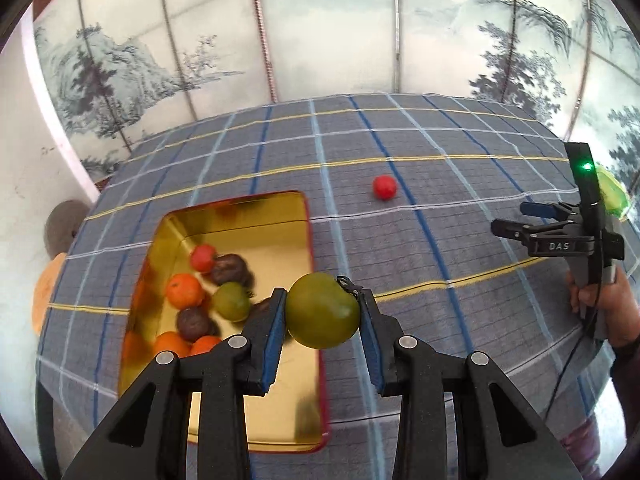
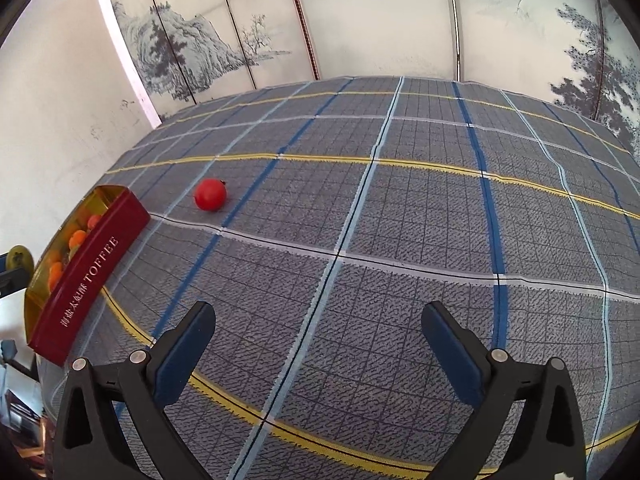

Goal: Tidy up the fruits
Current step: 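Carry the green fruit into the tin and open the left tool while the right tool reaches the tomato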

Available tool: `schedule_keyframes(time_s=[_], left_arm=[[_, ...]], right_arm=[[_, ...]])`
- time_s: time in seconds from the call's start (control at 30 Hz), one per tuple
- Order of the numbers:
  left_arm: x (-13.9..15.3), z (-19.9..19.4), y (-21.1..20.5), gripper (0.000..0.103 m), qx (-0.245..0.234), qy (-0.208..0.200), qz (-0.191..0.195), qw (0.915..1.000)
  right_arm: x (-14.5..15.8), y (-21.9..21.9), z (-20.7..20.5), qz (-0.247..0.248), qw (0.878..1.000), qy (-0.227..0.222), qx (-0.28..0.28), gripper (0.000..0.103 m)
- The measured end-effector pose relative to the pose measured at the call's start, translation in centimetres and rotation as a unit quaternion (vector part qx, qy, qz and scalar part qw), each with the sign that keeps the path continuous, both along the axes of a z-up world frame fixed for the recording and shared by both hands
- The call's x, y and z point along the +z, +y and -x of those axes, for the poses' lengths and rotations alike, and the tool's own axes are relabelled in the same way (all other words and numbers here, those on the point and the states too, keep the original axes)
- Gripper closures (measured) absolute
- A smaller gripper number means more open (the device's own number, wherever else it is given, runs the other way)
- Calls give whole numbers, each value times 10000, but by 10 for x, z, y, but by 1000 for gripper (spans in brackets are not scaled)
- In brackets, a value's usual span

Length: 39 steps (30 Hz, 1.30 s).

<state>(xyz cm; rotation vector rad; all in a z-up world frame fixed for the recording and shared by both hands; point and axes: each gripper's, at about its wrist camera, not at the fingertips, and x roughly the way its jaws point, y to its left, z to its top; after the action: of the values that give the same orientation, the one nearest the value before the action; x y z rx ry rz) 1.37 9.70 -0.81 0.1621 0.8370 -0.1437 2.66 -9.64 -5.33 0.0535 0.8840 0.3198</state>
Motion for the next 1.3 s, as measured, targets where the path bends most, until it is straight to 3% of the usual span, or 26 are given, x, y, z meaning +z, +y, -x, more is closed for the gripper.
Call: schedule_keyframes(time_s=[0.73,0.9,1.03,1.17,1.3], left_arm=[[-41,-10,44,65,441,295,76,9986],[-48,-11,42,64,449,263,-150,9985],[-45,-13,46,58,478,213,-87,9986],[-32,-10,56,40,549,-6,234,9982],[-24,-5,63,36,643,-181,457,9967]], right_arm=[[-7,10,-3,452,9988,157,-91,1],[3,22,3,372,9991,-183,134,1],[15,50,-2,118,9976,-342,592,1],[20,81,-19,83,9944,-351,991,1],[21,101,-38,-57,9925,-323,1178,1]])
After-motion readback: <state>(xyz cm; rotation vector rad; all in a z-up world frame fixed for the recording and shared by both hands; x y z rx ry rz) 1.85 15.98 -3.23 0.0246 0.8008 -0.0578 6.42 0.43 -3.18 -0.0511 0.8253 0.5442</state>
